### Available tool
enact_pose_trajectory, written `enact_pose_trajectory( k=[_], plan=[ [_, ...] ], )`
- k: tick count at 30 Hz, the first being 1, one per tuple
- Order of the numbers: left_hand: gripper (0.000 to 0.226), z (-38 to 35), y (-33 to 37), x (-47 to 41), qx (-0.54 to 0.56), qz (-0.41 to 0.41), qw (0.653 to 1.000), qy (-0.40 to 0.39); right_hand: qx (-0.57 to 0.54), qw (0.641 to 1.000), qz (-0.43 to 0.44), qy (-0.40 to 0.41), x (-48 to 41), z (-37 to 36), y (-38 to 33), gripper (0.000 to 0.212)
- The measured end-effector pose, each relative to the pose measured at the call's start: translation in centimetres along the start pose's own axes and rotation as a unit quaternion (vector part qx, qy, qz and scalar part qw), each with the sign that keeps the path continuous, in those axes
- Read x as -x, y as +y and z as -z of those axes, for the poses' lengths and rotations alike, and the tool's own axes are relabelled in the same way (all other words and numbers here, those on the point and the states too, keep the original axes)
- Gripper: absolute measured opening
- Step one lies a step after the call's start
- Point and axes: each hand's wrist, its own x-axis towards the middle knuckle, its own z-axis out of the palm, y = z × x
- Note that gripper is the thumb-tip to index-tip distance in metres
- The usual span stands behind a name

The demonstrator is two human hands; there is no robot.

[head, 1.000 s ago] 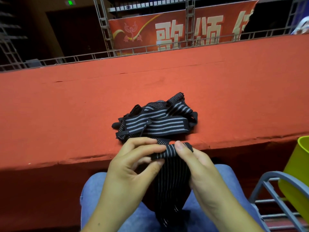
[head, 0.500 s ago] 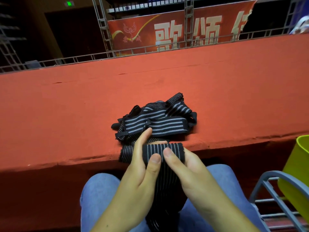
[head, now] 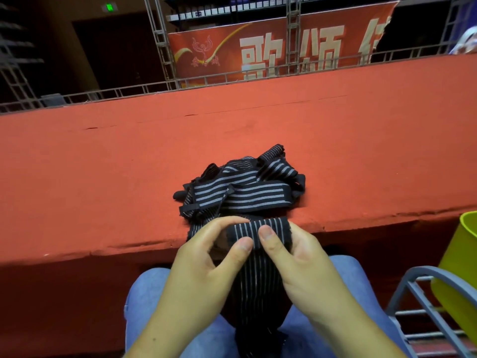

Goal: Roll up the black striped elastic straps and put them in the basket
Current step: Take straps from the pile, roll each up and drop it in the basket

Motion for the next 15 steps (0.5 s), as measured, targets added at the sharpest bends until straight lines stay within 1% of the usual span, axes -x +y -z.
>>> enact_pose_trajectory(
  k=[2, 4, 8, 11, 15],
  plan=[
    [0.012, 0.2, 0.0, -0.4, -0.006, 0.002, 1.0, 0.004, -0.003, 1.0, -0.018, -0.011, -0.5, -0.1, -0.1, 0.032],
    [0.014, 0.5, -0.1, -1.3, -0.018, 0.006, 1.0, 0.004, -0.008, 0.999, -0.033, -0.016, -1.4, -0.2, -0.2, 0.034],
    [0.011, 0.8, -0.9, -4.2, -0.049, 0.009, 0.999, -0.008, -0.004, 0.999, -0.048, -0.007, -3.8, -0.1, -0.4, 0.028],
    [0.011, 0.4, -1.1, -7.1, -0.078, -0.017, 0.997, -0.008, -0.018, 0.999, -0.041, 0.018, -5.7, 0.6, -0.5, 0.03],
    [0.006, -1.7, 0.0, -11.6, -0.079, -0.031, 0.996, -0.038, -0.044, 0.996, -0.041, 0.064, -8.2, 2.4, -0.7, 0.031]
  ],
)
